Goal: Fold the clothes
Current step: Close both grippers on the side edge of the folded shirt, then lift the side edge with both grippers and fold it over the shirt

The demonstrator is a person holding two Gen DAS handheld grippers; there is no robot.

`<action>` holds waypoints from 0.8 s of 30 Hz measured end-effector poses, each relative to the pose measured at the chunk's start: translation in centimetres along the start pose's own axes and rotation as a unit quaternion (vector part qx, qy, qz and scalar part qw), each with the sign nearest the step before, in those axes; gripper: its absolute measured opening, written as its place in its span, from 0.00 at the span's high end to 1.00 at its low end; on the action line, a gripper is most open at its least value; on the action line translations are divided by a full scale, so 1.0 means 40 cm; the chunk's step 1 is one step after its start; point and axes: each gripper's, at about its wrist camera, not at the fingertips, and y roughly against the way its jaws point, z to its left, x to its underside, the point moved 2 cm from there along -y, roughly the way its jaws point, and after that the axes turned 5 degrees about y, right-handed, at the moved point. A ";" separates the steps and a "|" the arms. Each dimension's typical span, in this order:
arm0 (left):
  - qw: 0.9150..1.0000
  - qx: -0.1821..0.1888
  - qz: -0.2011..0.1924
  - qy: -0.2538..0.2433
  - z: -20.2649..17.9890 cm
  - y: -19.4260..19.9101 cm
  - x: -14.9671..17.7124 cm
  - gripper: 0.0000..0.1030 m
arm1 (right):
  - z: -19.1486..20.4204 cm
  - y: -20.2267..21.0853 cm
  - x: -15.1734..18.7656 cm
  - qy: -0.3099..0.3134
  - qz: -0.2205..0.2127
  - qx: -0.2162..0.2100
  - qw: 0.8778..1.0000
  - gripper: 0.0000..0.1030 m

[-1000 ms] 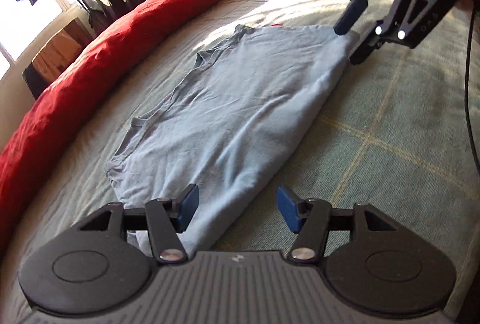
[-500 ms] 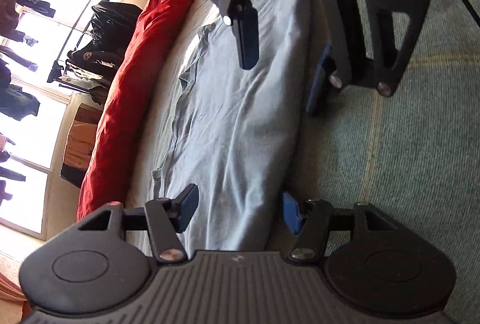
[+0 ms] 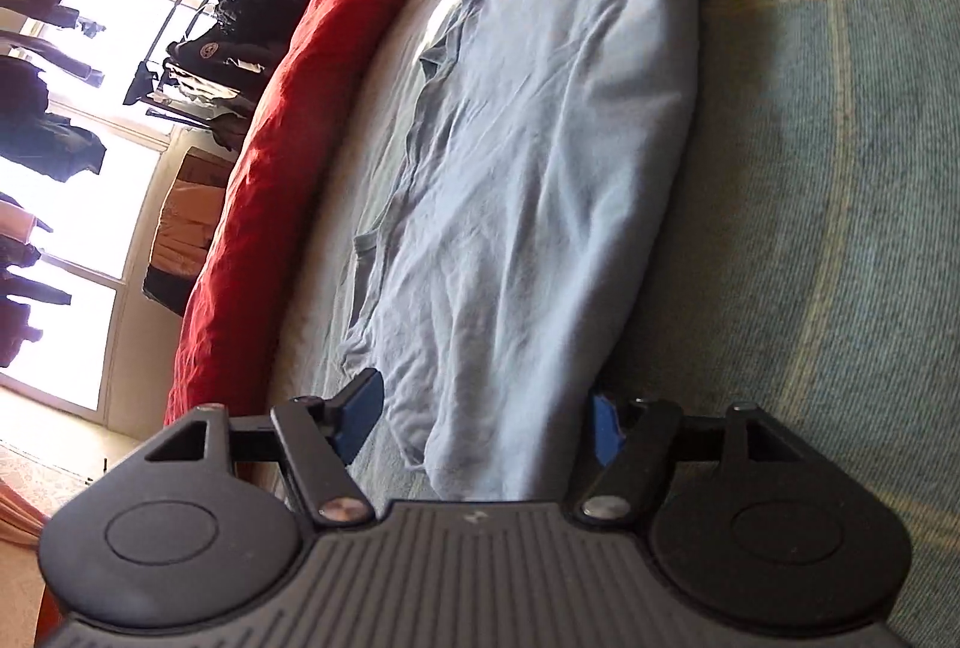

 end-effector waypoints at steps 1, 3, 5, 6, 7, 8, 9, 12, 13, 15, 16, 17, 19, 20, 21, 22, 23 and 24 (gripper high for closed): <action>1.000 -0.002 0.001 0.000 0.002 -0.002 0.000 0.32 | -0.002 -0.002 0.006 0.003 0.001 0.005 1.000 0.32; 1.000 -0.007 0.001 -0.007 -0.001 -0.008 -0.006 0.31 | -0.007 -0.008 0.017 0.009 0.004 0.016 1.000 0.32; 0.999 -0.017 -0.007 -0.032 -0.013 -0.022 -0.023 0.32 | 0.001 -0.022 0.003 0.028 0.000 0.027 0.999 0.33; 0.999 -0.020 -0.009 -0.041 -0.017 -0.029 -0.031 0.32 | 0.008 -0.030 -0.006 0.043 -0.002 0.034 0.998 0.33; 0.998 -0.022 -0.011 -0.049 -0.020 -0.036 -0.038 0.32 | 0.016 -0.038 -0.019 0.056 -0.007 0.040 0.998 0.34; 0.998 -0.025 -0.015 -0.057 -0.022 -0.044 -0.042 0.32 | 0.024 -0.046 -0.032 0.070 -0.013 0.045 0.996 0.35; 0.997 -0.028 -0.017 -0.063 -0.023 -0.049 -0.045 0.32 | 0.028 -0.051 -0.038 0.080 -0.015 0.047 0.996 0.37; 0.997 -0.032 -0.025 -0.072 -0.024 -0.051 -0.041 0.33 | 0.038 -0.062 -0.047 0.107 -0.019 0.052 0.993 0.42; 0.996 -0.034 -0.029 -0.081 -0.029 -0.050 -0.038 0.35 | 0.040 -0.063 -0.047 0.113 -0.018 0.053 0.992 0.47; 0.994 -0.036 -0.037 -0.100 -0.040 -0.048 -0.030 0.45 | 0.048 -0.064 -0.044 0.121 -0.020 0.054 0.991 0.60; 0.994 -0.030 -0.036 -0.103 -0.044 -0.049 -0.030 0.53 | 0.052 -0.064 -0.042 0.123 -0.020 0.053 0.991 0.69; 0.994 -0.013 -0.030 -0.101 -0.047 -0.053 -0.032 0.70 | 0.052 -0.068 -0.041 0.120 -0.018 0.048 0.991 0.73; 0.994 0.005 -0.023 -0.104 -0.061 -0.059 -0.029 0.89 | 0.051 -0.072 -0.042 0.113 -0.014 0.040 0.993 0.83; 0.994 0.006 -0.021 -0.106 -0.065 -0.062 -0.029 0.93 | 0.049 -0.072 -0.044 0.109 -0.013 0.037 0.993 0.84; 0.994 0.007 -0.019 -0.104 -0.065 -0.064 -0.030 0.93 | 0.046 -0.073 -0.046 0.105 -0.012 0.035 0.994 0.86; 0.996 0.014 -0.016 -0.092 -0.057 -0.063 -0.033 0.94 | 0.039 -0.077 -0.049 0.101 -0.008 0.032 0.994 0.87; 0.997 0.021 -0.013 -0.079 -0.048 -0.062 -0.035 0.94 | 0.033 -0.081 -0.053 0.099 -0.006 0.032 0.995 0.87; 0.997 0.029 -0.011 -0.064 -0.035 -0.062 -0.038 0.94 | 0.026 -0.083 -0.055 0.096 -0.005 0.035 0.995 0.89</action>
